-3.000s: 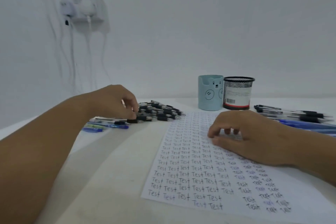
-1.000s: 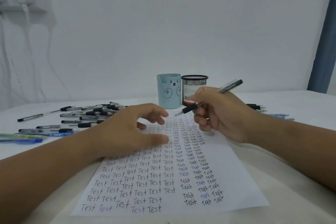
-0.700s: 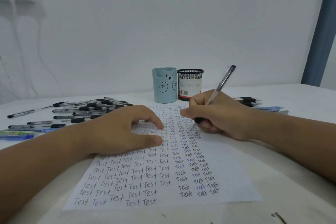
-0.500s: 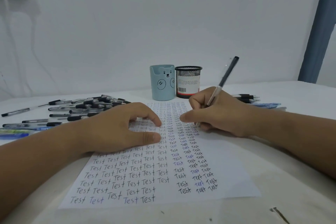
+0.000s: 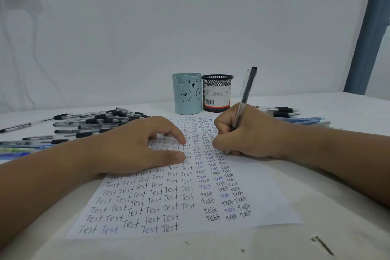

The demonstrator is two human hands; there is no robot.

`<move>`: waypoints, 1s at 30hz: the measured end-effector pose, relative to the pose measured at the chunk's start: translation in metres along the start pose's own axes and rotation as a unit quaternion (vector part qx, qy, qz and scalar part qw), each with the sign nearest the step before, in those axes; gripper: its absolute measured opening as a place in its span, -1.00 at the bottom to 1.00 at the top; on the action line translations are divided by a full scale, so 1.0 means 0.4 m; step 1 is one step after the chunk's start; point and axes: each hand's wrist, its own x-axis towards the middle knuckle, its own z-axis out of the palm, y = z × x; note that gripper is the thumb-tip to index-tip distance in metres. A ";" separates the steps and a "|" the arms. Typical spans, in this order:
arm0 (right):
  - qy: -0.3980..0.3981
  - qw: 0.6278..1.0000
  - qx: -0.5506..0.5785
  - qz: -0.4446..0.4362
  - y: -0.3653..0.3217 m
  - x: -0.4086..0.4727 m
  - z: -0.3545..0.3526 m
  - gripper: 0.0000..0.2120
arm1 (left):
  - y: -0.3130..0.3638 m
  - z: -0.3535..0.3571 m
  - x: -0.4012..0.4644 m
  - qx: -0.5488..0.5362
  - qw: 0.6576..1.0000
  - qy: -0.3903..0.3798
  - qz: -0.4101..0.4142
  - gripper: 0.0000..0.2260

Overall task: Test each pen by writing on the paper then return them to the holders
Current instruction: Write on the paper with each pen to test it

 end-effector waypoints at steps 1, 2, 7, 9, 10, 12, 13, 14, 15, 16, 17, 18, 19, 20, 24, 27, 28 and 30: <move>-0.004 1.000 0.004 0.002 -0.001 0.000 0.000 -0.64 | 0.000 0.000 0.000 -0.001 1.000 -0.001 0.001 -0.58; -0.007 1.000 0.010 0.005 -0.001 0.000 0.000 -0.63 | 0.001 0.000 0.000 0.000 1.000 -0.001 0.002 -0.58; -0.001 1.000 0.015 0.001 0.005 0.001 0.001 -0.56 | 0.003 -0.001 0.000 0.004 1.000 -0.002 0.003 -0.60; -0.004 1.000 0.005 -0.001 0.002 0.001 0.001 -0.60 | 0.001 0.000 -0.001 0.003 1.000 -0.002 0.000 -0.60; -0.004 1.000 0.001 -0.002 0.000 0.000 0.000 -0.63 | 0.001 0.000 -0.001 0.004 1.000 -0.003 -0.001 -0.59; -0.001 1.000 0.000 -0.003 -0.002 0.000 0.001 -0.67 | 0.002 -0.001 -0.001 0.006 1.000 -0.004 -0.002 -0.59; 0.000 1.000 0.003 -0.002 -0.003 0.001 0.001 -0.67 | 0.000 -0.001 -0.001 0.006 1.000 -0.004 -0.002 -0.60; 0.001 1.000 0.009 -0.001 -0.002 0.001 0.002 -0.66 | 0.000 -0.001 -0.001 0.007 1.000 -0.003 -0.003 -0.60; 0.003 1.000 0.018 0.000 0.000 0.001 0.002 -0.64 | -0.002 -0.002 0.000 0.009 1.000 -0.003 -0.004 -0.59; 0.003 1.000 0.023 -0.001 0.001 0.000 0.001 -0.63 | -0.004 -0.002 0.001 0.011 1.000 -0.003 -0.003 -0.57; -0.001 1.000 0.023 -0.002 0.002 -0.001 0.000 -0.62 | -0.005 -0.002 0.002 0.013 1.000 -0.003 -0.003 -0.56; -0.005 1.000 0.019 -0.003 0.001 -0.001 -0.001 -0.63 | -0.005 -0.002 0.002 0.013 1.000 -0.003 -0.005 -0.57; -0.009 1.000 0.014 -0.005 0.002 0.001 -0.001 -0.63 | -0.003 -0.002 0.001 0.011 1.000 -0.004 -0.005 -0.58; -0.009 1.000 0.011 -0.007 0.003 0.001 -0.001 -0.63 | -0.001 -0.002 0.001 0.009 1.000 -0.005 -0.004 -0.58; -0.007 1.000 0.004 -0.016 0.004 0.002 -0.001 -0.63 | 0.004 -0.002 -0.003 0.003 1.000 -0.005 -0.002 -0.60; -0.016 1.000 0.015 -0.011 0.008 0.002 -0.003 -0.62 | 0.004 -0.001 -0.003 0.002 1.000 -0.003 -0.003 -0.60; -0.015 1.000 0.017 -0.012 0.010 0.002 -0.003 -0.62 | 0.005 -0.001 -0.003 0.001 1.000 -0.004 -0.005 -0.60; -0.010 1.000 0.016 -0.015 0.012 0.004 -0.004 -0.61 | 0.004 -0.002 -0.002 0.002 1.000 -0.007 -0.006 -0.59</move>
